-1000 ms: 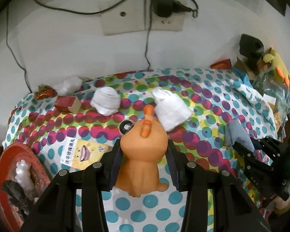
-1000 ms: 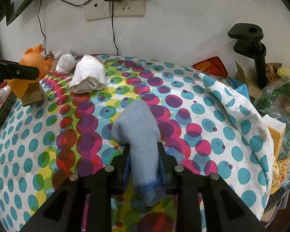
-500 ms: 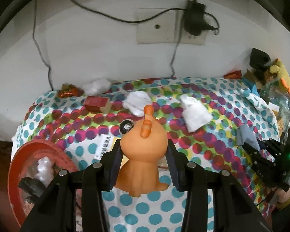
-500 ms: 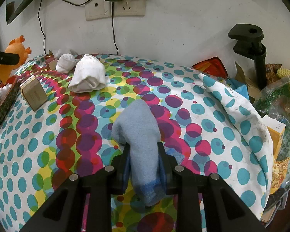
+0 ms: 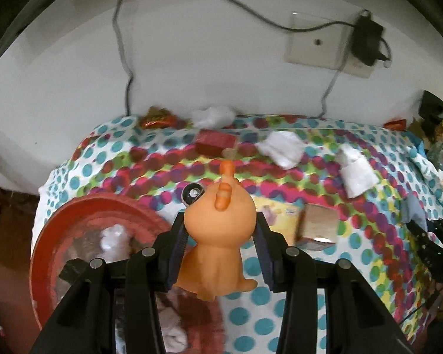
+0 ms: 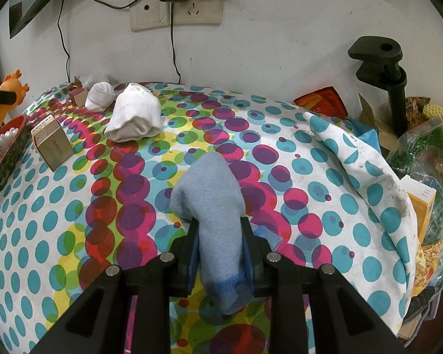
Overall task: Organize objects
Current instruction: 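Carry the orange toy over the red tray and open the left gripper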
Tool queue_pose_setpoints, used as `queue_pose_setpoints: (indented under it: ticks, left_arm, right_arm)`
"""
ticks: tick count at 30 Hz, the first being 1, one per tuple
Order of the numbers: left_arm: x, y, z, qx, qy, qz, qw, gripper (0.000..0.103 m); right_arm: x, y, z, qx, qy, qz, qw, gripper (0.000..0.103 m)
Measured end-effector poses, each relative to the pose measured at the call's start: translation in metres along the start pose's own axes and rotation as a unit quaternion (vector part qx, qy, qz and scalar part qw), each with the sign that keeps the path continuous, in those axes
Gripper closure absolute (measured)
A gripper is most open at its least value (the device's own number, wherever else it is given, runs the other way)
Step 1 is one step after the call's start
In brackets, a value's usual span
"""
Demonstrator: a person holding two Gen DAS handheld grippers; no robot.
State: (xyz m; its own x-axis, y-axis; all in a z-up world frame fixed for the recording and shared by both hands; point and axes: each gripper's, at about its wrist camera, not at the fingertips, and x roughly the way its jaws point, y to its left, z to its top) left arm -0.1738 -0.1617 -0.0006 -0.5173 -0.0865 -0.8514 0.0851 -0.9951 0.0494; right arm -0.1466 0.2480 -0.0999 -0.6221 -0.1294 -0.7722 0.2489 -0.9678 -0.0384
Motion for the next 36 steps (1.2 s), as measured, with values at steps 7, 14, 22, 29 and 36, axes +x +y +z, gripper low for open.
queue_pose_setpoints:
  ticks: [7,14,22,29,36]
  left_arm:
    - [0.007,0.045,-0.007,-0.028,0.01,0.02,0.9993,0.062]
    - [0.009,0.084,-0.015,-0.047,0.015,0.035,0.9982,0.062]
    - [0.011,0.129,-0.026,-0.079,0.02,0.045,0.9956,0.062]
    - [0.019,0.155,-0.039,-0.095,0.032,0.055,0.9934,0.062]
    - [0.024,0.173,-0.05,-0.109,0.04,0.058,0.9916,0.062]
  right_arm:
    - [0.0,0.0,0.0,0.0,0.0,0.0,1.0,0.077]
    - [0.0,0.0,0.0,-0.001,0.0,0.0,1.0,0.077]
    - [-0.001,0.0,0.0,-0.005,0.001,-0.005,1.0,0.077]
    - [0.0,0.004,0.0,-0.011,0.001,-0.012,1.0,0.077]
    - [0.0,0.005,0.0,-0.014,0.002,-0.016,1.0,0.077]
